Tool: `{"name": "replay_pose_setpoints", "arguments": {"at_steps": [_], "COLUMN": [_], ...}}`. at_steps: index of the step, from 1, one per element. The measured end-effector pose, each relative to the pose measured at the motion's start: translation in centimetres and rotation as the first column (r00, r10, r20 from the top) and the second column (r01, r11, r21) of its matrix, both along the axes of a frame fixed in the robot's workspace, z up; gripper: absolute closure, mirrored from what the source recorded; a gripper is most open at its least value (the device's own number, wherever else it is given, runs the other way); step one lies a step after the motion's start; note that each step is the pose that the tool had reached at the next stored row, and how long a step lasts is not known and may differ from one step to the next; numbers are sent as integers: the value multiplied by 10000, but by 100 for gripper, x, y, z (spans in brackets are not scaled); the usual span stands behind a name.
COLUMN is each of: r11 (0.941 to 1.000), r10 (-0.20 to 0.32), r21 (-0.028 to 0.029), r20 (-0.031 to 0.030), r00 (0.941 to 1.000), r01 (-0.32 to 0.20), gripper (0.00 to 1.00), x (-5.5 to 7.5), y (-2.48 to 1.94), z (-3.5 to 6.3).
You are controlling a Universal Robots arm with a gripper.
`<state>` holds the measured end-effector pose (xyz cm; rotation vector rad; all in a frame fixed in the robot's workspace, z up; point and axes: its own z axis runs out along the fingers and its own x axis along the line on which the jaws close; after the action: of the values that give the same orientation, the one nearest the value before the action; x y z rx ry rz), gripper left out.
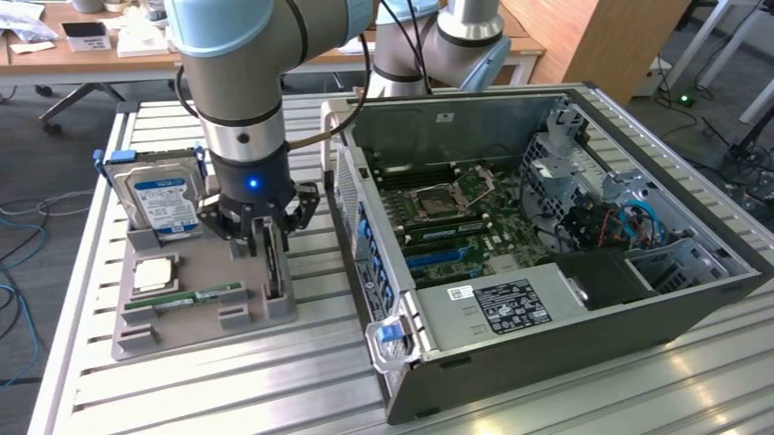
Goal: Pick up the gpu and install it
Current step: 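Pick up the gpu and move the gpu toward the slot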
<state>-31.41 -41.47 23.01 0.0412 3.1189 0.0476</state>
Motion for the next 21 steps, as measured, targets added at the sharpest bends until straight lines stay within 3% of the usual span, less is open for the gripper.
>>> {"name": "replay_pose_setpoints", "arguments": {"at_steps": [7, 8, 17, 21], "r11": [10000, 10000, 10000, 10000], "r10": [0, 0, 0, 0], "r21": [1, 0, 1, 0], "r20": [1, 0, 0, 0], "r00": [10000, 10000, 10000, 10000], "r01": [0, 0, 0, 0], "gripper": [55, 61, 61, 74], "x": [0, 0, 0, 0], "y": [0, 0, 0, 0], "z": [0, 0, 0, 0]}}
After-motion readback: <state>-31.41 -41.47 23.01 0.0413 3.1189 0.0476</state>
